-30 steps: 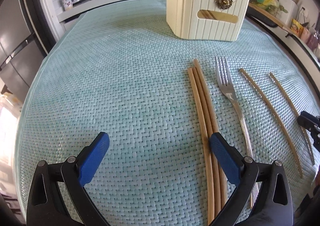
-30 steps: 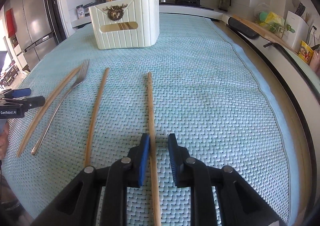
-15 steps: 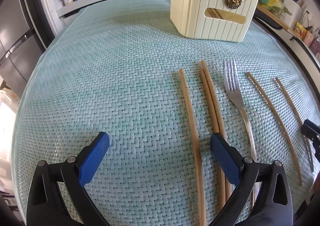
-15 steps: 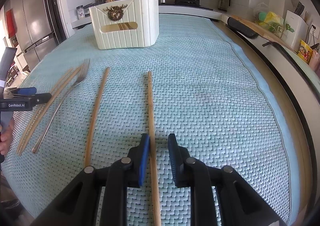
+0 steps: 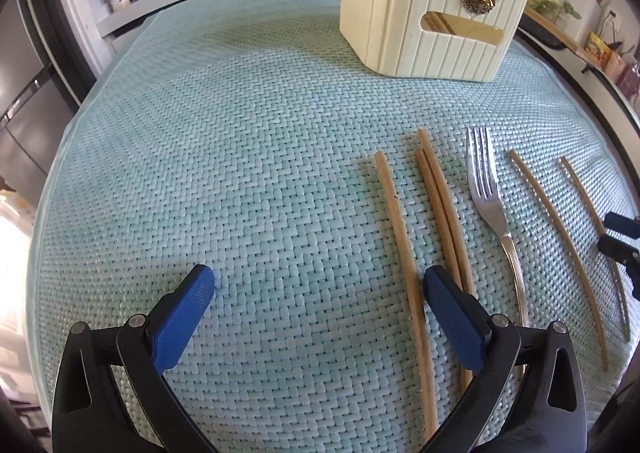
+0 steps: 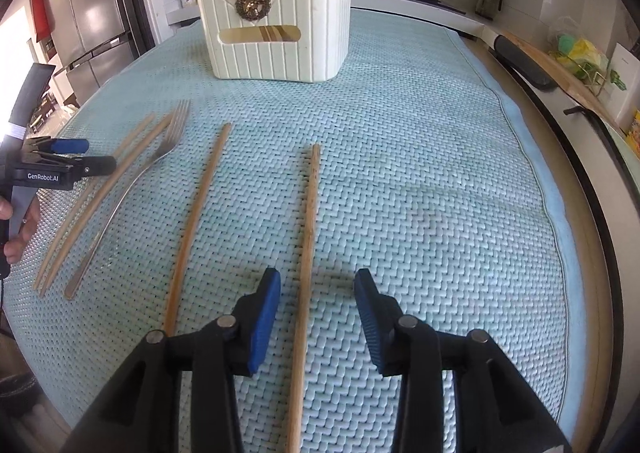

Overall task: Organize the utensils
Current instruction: 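Close the left tool on another wooden chopstick while the right tool holds its chopstick, then lift both chopsticks, carry them over the cream holder and open both tools inside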

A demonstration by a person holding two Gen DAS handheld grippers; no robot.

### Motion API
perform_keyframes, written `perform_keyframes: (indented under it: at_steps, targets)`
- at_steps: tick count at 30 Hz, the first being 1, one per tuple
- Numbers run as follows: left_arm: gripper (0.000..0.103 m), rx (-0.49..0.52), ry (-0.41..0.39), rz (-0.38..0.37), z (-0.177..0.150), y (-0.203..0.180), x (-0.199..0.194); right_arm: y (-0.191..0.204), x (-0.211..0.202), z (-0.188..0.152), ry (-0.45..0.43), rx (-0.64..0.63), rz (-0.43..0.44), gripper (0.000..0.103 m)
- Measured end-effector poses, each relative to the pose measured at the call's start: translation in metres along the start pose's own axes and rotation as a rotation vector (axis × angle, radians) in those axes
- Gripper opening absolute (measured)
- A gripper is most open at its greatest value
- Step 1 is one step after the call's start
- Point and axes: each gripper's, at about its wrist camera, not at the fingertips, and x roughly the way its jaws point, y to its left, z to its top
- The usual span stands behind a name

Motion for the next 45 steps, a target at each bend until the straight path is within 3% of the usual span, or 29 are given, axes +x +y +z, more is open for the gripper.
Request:
perform_keyframes:
  at_steps: [11, 13, 15, 17, 19, 21, 22, 26, 30, 38, 45]
  targets:
    - [0.101, 0.045, 0.073, -0.02, 0.022, -0.014, 0.01, 0.001, 0.033, 0.055, 0.029, -0.041, 0.029, 0.038]
    - [0.094, 0.064, 0.067, -0.028, 0.025, -0.021, 0.009, 0.001, 0.037, 0.063, 0.035, -0.04, 0.027, 0.037]
    - [0.072, 0.074, 0.058, -0.039, 0.029, -0.025, 0.007, 0.0, 0.039, 0.068, 0.04, -0.039, 0.026, 0.032]
    - [0.056, 0.064, 0.057, -0.046, 0.033, -0.026, 0.006, 0.0, 0.042, 0.071, 0.044, -0.031, 0.025, 0.029]
    - [0.038, 0.054, 0.056, -0.064, 0.037, -0.027, 0.006, 0.001, 0.044, 0.074, 0.04, -0.024, 0.023, 0.016]
    - [0.011, 0.052, 0.05, -0.077, 0.037, -0.028, 0.006, 0.001, 0.046, 0.077, 0.036, -0.011, 0.022, 0.007]
    - [0.008, 0.044, 0.05, -0.092, 0.039, -0.028, 0.006, 0.0, 0.047, 0.078, 0.031, -0.003, 0.024, 0.007]
    - [0.005, 0.0, 0.024, -0.124, 0.039, -0.022, 0.002, -0.004, 0.047, 0.08, 0.017, 0.02, 0.032, 0.006]
    - [0.004, -0.035, -0.066, -0.156, 0.035, -0.009, -0.031, -0.014, 0.025, 0.083, -0.051, 0.054, 0.059, 0.006]
    - [0.004, -0.053, -0.293, -0.219, 0.037, 0.001, -0.136, -0.018, -0.075, 0.089, -0.27, 0.062, 0.123, 0.006]
    - [0.004, -0.071, -0.442, -0.262, 0.039, 0.001, -0.193, -0.003, -0.157, 0.08, -0.448, 0.018, 0.13, 0.006]
